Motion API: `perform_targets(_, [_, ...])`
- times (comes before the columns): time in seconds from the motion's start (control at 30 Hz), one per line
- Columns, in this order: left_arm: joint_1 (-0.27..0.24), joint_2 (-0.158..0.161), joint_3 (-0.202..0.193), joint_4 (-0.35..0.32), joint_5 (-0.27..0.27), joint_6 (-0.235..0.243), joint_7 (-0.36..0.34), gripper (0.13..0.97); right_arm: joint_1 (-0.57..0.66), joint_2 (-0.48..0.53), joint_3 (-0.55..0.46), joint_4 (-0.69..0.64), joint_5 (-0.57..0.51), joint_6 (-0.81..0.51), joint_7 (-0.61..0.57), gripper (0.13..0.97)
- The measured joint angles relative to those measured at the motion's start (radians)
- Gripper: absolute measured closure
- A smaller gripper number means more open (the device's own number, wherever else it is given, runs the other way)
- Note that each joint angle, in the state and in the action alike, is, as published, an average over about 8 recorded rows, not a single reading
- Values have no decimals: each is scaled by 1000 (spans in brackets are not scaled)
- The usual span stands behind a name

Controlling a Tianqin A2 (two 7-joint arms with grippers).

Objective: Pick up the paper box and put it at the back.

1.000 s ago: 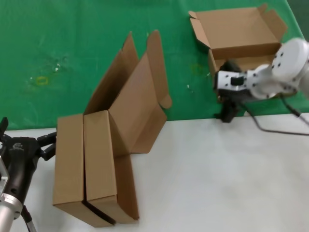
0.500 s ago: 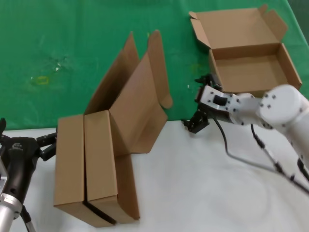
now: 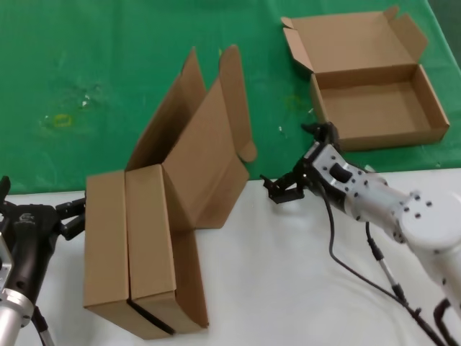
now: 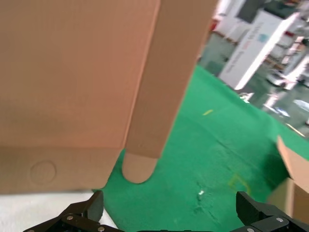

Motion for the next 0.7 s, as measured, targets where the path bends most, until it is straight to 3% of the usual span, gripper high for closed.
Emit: perform_targets(0.7, [0, 0, 0, 0, 0, 0, 0, 132, -428, 31, 218, 444, 228, 234, 85, 129])
